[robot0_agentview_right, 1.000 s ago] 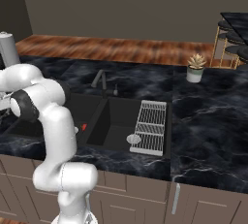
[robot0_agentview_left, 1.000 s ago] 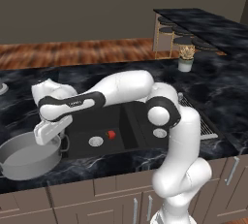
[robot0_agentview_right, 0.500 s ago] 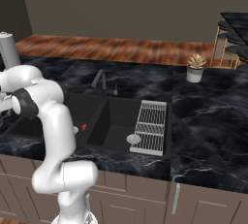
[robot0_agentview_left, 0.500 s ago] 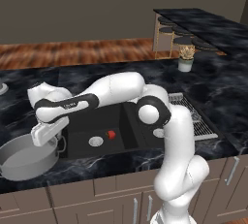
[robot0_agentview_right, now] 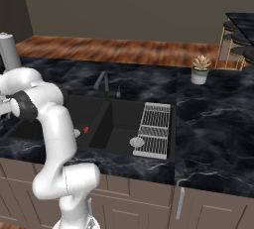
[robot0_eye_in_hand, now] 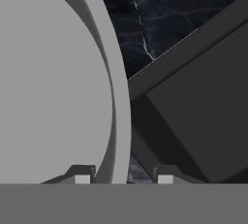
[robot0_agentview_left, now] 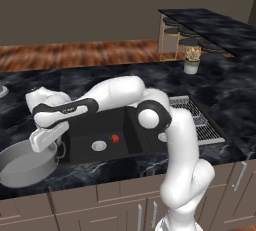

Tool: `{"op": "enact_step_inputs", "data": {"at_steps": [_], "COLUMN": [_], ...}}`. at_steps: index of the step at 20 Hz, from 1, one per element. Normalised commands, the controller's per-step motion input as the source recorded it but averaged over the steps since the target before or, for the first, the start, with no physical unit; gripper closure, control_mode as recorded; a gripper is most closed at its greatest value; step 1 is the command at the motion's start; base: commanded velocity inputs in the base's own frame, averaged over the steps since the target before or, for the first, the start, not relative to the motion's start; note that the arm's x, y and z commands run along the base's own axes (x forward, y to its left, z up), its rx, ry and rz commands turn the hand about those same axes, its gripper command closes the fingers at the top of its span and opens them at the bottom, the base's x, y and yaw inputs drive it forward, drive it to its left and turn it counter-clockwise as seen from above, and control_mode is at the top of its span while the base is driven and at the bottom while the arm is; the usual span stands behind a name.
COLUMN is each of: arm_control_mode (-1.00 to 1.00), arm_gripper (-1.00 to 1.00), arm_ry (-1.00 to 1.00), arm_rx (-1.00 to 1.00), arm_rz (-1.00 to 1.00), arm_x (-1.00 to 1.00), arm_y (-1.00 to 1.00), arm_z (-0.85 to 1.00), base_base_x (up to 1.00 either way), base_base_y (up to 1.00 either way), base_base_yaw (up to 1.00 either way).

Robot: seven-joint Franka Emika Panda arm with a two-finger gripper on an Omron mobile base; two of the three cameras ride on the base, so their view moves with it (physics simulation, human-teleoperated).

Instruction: Dump the bell pepper from the pot into the sink. Then turn on the water and wash the bell pepper. Then turn off the water and put the bell pepper back in the pot.

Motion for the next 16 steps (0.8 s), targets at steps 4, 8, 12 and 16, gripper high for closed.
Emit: {"op": "enact_step_inputs", "data": {"at_steps": [4,8,12,16], "arm_control_mode": [-1.00,-1.00,-1.00,-1.00], "arm_gripper": [1.00,1.00,1.00,1.00], "arm_ry": [0.00,0.00,0.00,0.00], "arm_rx": [0.00,0.00,0.00,0.00], "arm_rz": [0.00,0.00,0.00,0.00], "arm_x": [0.02,0.04,0.05,0.07], "arm_y": [0.00,0.00,0.00,0.00], "arm_z": [-0.10,-0.11,-0.17,-0.15], "base_base_x": [0.00,0.00,0.00,0.00], "base_base_y": [0.00,0.00,0.00,0.00], "base_base_yaw": [0.00,0.00,0.00,0.00]}}
